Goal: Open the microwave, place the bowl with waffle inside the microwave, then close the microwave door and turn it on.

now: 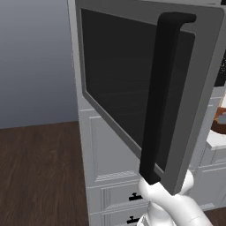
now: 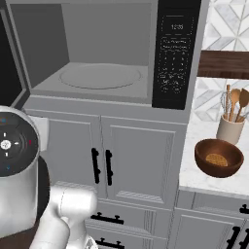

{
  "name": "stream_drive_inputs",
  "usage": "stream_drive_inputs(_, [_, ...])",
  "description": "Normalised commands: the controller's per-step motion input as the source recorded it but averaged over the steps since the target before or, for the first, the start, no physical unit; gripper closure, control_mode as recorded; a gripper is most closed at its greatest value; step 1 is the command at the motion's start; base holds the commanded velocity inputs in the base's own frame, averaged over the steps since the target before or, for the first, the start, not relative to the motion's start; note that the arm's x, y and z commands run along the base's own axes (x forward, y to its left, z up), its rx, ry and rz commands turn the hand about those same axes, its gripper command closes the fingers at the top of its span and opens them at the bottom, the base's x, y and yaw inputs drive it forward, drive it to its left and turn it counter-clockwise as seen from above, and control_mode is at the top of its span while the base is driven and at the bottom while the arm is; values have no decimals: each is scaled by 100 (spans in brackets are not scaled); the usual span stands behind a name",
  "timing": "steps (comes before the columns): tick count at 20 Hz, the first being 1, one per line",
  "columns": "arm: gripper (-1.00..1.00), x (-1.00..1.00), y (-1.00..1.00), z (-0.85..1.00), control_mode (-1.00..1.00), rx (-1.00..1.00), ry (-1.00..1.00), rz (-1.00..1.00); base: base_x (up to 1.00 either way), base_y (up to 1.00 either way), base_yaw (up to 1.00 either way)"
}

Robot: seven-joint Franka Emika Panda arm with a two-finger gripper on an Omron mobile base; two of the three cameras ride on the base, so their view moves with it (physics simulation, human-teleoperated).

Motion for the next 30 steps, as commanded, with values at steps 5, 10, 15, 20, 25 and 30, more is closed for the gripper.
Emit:
stream_drive_inputs(5, [-100,78,68,0,-100,1,9,31,0,0,0])
stream_drive_inputs(10, [-100,25,96,0,-100,0,-2,14,0,0,0])
stream_drive_inputs(15, [-100,-26,100,0,-100,-1,-14,10,0,0,0])
stream_drive_inputs(20, [-100,-23,79,0,-100,0,-10,10,0,0,0])
stream_drive_inputs(25, [-100,13,29,0,-100,0,4,0,0,0,0])
stream_drive_inputs(30, [-100,21,-11,1,-100,0,14,-2,0,0,0])
